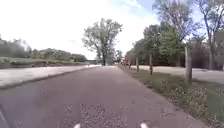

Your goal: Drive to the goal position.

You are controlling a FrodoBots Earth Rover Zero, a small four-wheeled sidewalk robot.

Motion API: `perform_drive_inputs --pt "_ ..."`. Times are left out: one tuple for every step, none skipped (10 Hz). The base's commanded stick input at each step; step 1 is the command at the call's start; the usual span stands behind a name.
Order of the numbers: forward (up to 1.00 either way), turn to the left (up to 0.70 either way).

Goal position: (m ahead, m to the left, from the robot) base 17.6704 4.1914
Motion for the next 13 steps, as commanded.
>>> perform_drive_inputs --pt "1.00 0.00" --pt "1.00 0.00" --pt "1.00 0.00" --pt "1.00 0.00" --pt "1.00 0.00" --pt "1.00 0.00" --pt "1.00 0.00" --pt "1.00 0.00" --pt "1.00 0.00" --pt "1.00 0.01" --pt "1.00 0.04" --pt "1.00 0.30" --pt "1.00 0.24"
